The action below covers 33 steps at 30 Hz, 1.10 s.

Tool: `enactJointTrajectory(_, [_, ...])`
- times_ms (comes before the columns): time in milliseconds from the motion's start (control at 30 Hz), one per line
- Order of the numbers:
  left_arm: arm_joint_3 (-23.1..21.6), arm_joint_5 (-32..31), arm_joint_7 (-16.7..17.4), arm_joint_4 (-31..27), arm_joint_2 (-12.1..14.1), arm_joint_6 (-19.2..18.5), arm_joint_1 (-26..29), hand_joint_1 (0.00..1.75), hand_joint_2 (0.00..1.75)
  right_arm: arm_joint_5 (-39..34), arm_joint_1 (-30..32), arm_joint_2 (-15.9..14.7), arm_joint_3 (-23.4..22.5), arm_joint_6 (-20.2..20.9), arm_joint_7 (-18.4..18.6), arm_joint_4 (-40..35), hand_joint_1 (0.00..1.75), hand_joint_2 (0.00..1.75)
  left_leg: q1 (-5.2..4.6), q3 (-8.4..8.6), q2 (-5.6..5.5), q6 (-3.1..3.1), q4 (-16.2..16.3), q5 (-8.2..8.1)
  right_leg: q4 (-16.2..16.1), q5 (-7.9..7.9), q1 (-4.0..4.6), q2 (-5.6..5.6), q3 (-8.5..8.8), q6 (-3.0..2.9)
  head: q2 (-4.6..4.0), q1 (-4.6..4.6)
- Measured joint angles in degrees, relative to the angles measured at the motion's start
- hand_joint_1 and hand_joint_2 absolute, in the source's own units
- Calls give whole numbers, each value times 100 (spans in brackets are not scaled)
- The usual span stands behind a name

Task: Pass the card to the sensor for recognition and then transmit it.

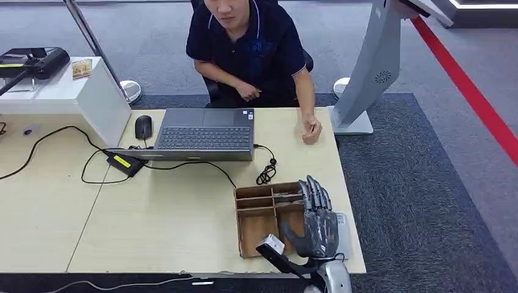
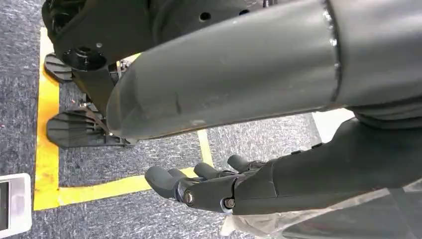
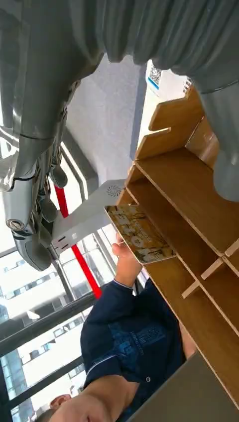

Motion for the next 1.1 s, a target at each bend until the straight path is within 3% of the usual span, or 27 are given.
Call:
enactJointTrajectory(567, [-35, -55, 0, 0, 17, -28, -6, 0, 0, 87, -195, -2, 87, 0, 101, 109, 0, 175, 0, 1, -1, 0, 0, 0, 0, 0, 0, 0, 1, 0, 0, 0])
enactJointTrajectory(1100, [-63, -138, 0, 0, 31, -94, -11, 0, 0, 214, -396, -13, 240, 0, 424, 175, 0, 175, 0, 1, 0, 0, 0, 0, 1, 0, 0, 0, 0, 0, 0, 2])
